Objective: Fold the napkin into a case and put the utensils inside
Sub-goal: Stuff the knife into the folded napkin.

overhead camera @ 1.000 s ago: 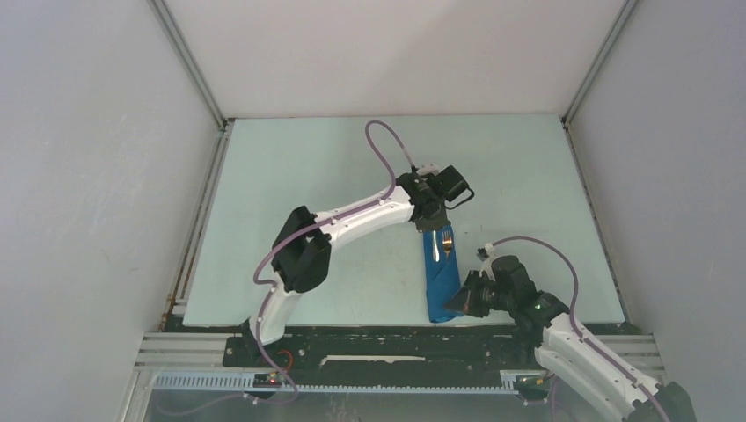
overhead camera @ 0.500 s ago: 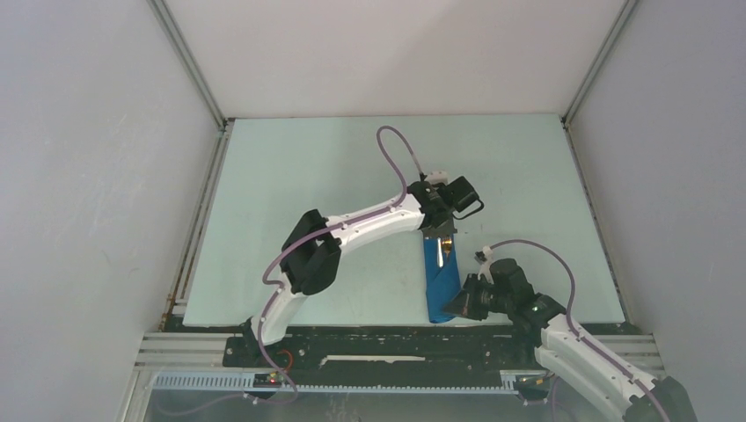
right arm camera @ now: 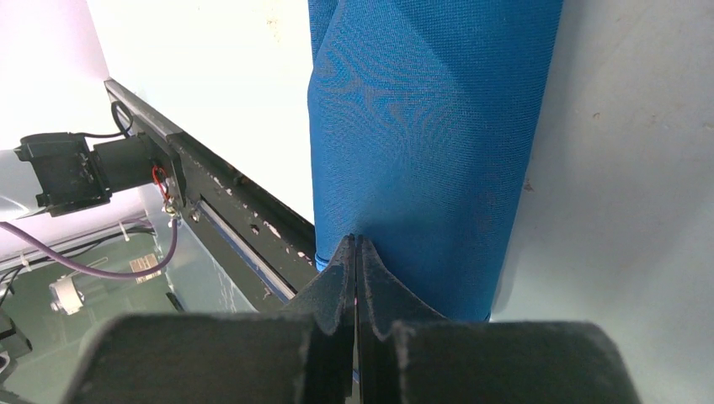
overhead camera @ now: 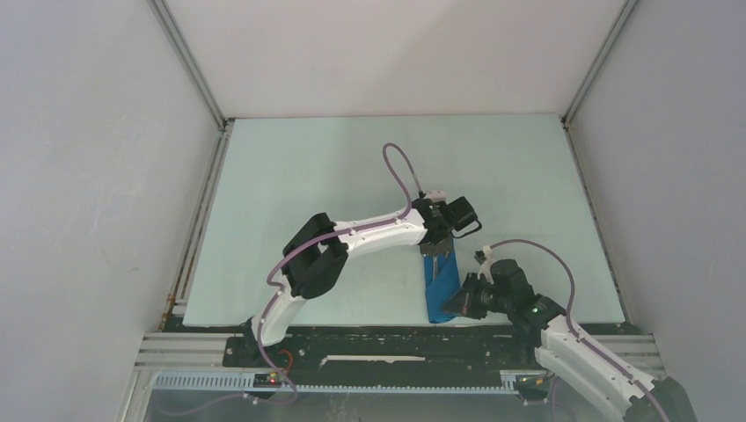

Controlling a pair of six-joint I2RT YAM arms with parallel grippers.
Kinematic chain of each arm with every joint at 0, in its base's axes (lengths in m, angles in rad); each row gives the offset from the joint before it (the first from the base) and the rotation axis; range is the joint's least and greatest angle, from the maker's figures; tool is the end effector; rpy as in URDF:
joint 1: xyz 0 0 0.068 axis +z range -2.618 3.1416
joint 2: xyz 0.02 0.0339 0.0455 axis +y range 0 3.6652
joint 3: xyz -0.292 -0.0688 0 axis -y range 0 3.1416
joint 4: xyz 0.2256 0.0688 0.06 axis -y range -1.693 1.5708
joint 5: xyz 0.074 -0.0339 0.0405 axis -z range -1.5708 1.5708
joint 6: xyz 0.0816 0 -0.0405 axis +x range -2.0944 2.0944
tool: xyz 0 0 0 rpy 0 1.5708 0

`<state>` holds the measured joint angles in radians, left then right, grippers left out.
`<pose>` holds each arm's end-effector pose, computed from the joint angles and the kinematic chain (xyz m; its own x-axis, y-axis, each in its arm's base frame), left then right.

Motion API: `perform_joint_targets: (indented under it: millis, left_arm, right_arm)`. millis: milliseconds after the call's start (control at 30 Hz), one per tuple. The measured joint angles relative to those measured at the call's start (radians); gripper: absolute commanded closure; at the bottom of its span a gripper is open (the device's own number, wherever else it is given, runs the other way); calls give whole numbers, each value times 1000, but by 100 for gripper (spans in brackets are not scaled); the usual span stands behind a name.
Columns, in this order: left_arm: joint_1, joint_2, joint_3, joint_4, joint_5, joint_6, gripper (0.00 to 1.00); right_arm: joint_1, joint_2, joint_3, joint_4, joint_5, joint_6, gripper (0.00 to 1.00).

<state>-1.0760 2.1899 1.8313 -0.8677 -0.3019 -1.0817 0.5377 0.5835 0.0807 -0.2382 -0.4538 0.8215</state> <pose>0.2460 -0.4048 0.1853 -0.9096 -0.0890 -0.4057 -0.0222 0.9858 -0.1666 0.0775 0.0879 0.1188 -0.9353 0.2084 -0.2859 -0.0783 0.6661 0.7417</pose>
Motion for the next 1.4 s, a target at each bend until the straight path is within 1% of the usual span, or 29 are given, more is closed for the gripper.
perform_joint_targets:
  millis: [167, 567, 1033, 1133, 1200, 1400]
  left_arm:
    - [-12, -14, -55, 20, 20, -17, 100]
    - [-55, -25, -83, 42, 62, -55, 100]
    - [-58, -26, -88, 35, 83, -81, 100]
    - [-58, -26, -103, 46, 90, -84, 93]
    - [-56, -26, -119, 51, 97, -90, 87]
    - [-49, -27, -137, 55, 103, -97, 80]
  right_arm:
    - [0, 1, -3, 9, 0, 0, 100]
    - [0, 5, -4, 14, 1, 0, 100]
    - [1, 5, -4, 14, 1, 0, 100]
    - [1, 5, -4, 14, 1, 0, 100]
    - [1, 5, -4, 14, 1, 0, 100]
    - [1, 5, -4, 14, 1, 0, 100]
